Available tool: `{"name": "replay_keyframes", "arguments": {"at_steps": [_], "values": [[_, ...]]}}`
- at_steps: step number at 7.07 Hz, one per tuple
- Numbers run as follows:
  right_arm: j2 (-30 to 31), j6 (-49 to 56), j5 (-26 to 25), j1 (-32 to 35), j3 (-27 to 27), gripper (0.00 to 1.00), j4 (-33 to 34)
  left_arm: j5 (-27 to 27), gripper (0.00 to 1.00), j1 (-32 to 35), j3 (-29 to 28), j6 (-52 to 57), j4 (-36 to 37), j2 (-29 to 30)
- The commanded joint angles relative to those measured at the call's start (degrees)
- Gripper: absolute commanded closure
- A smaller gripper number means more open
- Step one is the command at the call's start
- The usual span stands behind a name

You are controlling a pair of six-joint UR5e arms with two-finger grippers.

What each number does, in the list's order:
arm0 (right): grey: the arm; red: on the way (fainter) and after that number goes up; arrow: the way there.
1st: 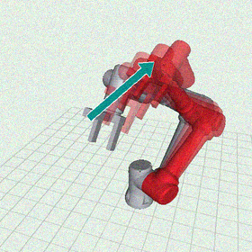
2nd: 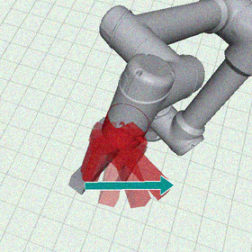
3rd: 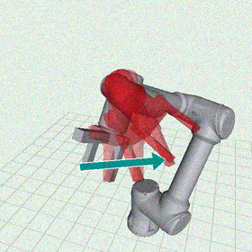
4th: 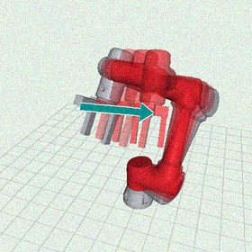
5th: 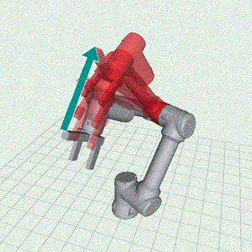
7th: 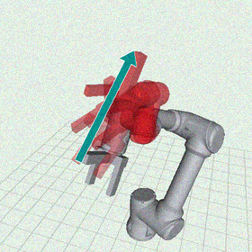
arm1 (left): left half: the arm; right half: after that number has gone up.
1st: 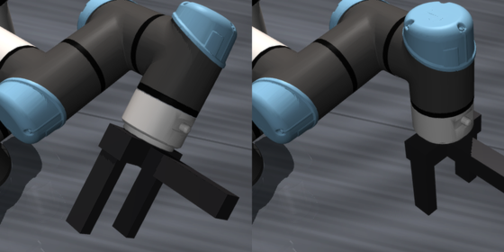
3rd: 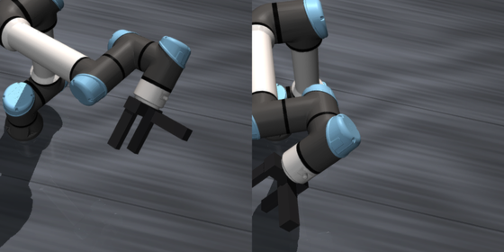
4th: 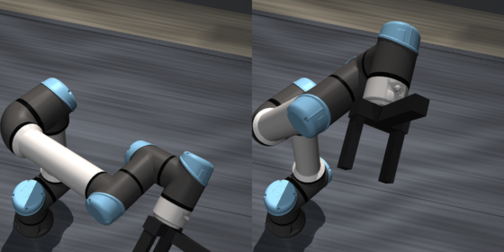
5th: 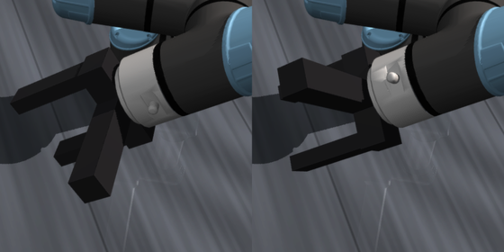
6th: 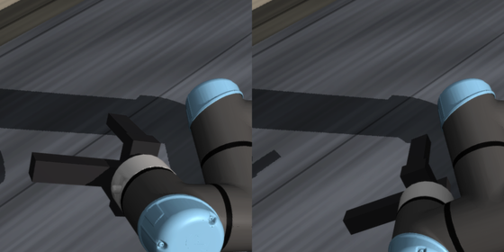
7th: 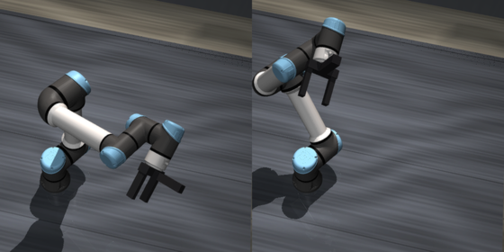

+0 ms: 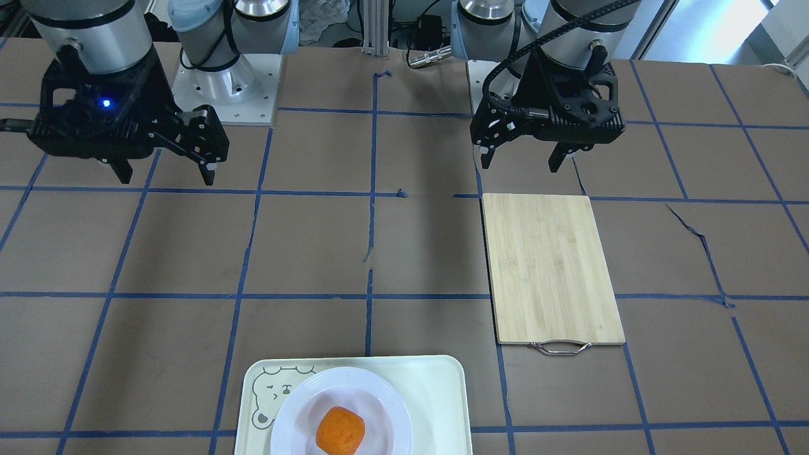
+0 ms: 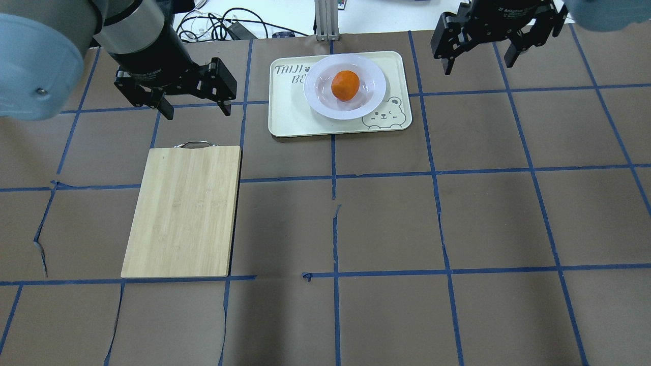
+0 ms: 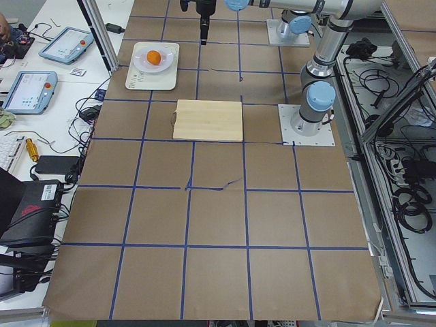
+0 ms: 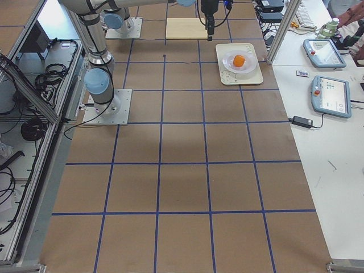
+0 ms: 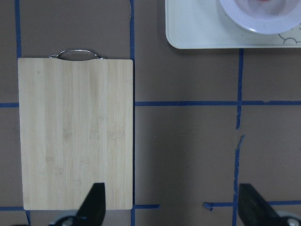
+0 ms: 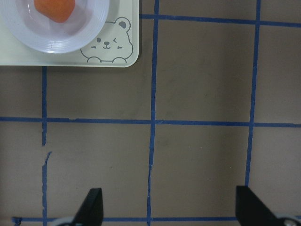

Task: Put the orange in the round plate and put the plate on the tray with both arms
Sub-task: 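Release the plate and raise the right gripper away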

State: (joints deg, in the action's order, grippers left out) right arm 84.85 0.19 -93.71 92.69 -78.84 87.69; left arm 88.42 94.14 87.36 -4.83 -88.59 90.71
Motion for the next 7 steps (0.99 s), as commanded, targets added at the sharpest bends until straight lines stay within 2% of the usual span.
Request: {"name": "replay_keyframes", "arguments": {"at_steps": [1, 2, 3, 4, 6, 7], "values": [[1.11, 2.95, 0.11, -0.75, -0.52, 0.00, -3.14, 0.00, 0.00, -0.01, 0.00, 0.00, 0.00, 0.00], [1.02, 4.72, 1.67, -1.98, -0.61, 0.00, -2.70, 0.00, 0.00, -0.01, 0.00, 0.00, 0.00, 0.00], [1.02, 4.82, 6.56, -2.95, -0.70, 0.00, -2.44, 0.00, 0.00, -0.01, 0.00, 0.00, 0.00, 0.00], [1.19, 4.65, 6.35, -2.61, -1.13, 0.00, -2.52, 0.00, 0.00, -0.01, 0.00, 0.00, 0.00, 0.00], [1.28, 4.56, 6.09, -2.69, -3.15, 0.00, 4.56, 0.00, 0.00, -0.01, 0.00, 0.00, 0.00, 0.00], [1.28, 4.65, 4.26, -2.60, -3.33, 0.00, 4.25, 0.00, 0.00, -0.01, 0.00, 0.00, 0.00, 0.00]]}}
